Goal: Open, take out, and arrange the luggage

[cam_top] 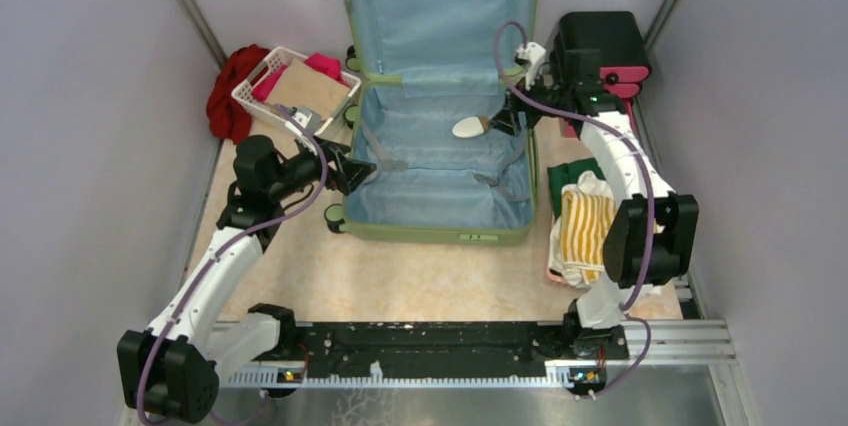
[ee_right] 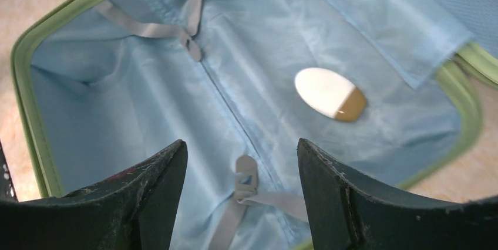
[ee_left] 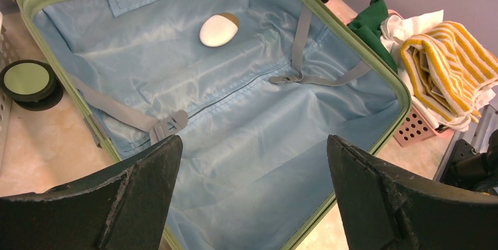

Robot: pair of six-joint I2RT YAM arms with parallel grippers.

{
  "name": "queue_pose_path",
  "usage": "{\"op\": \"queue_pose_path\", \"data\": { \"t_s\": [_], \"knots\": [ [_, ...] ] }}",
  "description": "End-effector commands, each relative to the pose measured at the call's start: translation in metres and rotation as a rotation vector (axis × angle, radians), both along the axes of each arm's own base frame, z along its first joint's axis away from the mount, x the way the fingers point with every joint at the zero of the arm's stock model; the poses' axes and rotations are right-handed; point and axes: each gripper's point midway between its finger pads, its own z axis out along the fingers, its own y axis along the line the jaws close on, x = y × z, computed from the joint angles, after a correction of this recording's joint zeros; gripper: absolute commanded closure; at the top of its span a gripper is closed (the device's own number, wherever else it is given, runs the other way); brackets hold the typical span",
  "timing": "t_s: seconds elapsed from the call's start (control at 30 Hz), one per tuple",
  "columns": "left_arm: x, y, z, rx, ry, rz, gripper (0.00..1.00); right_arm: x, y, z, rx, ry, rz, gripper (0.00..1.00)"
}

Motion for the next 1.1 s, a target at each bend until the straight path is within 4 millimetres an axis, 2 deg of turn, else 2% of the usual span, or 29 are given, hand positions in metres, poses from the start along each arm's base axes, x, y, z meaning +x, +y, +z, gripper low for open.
{"op": "queue_pose_path", "data": {
  "t_s": [0.0,0.1,0.2,0.3,0.43,0.53,0.73,1.07],
  "knots": [
    [-0.002,-0.001,0.011,-0.013,-0.043,-0.015,0.01,0.009,0.025,0.011,-0.13,-0.138,0.075,0.32],
    [-0.002,-0.001,0.011,-0.014,-0.044,-0.017,0.01,0.013,0.034,-0.005,-0.259,-0.223,0.189,0.32],
    [-0.002,-0.001,0.01,-0.013,-0.041,-0.018,0.01,0.019,0.033,-0.026,-0.447,-0.383,0.35,0.29],
    [-0.002,-0.001,0.01,-0.013,-0.043,-0.017,0.01,0.035,0.027,-0.047,-0.648,-0.505,0.441,0.25],
    [-0.001,-0.001,0.01,-0.012,-0.043,-0.016,0.01,0.056,0.025,-0.068,-0.863,-0.626,0.53,0.25],
    [-0.001,-0.001,0.009,-0.011,-0.041,-0.017,0.01,0.074,0.034,-0.067,-0.874,-0.699,0.514,0.28],
    [-0.001,-0.001,0.008,-0.009,-0.038,-0.016,0.01,0.094,0.049,-0.087,-0.857,-0.719,0.569,0.39],
    [0.0,0.0,0.008,-0.004,-0.04,-0.009,0.01,0.099,0.059,-0.136,-0.954,-0.715,0.699,0.42]
  ]
}}
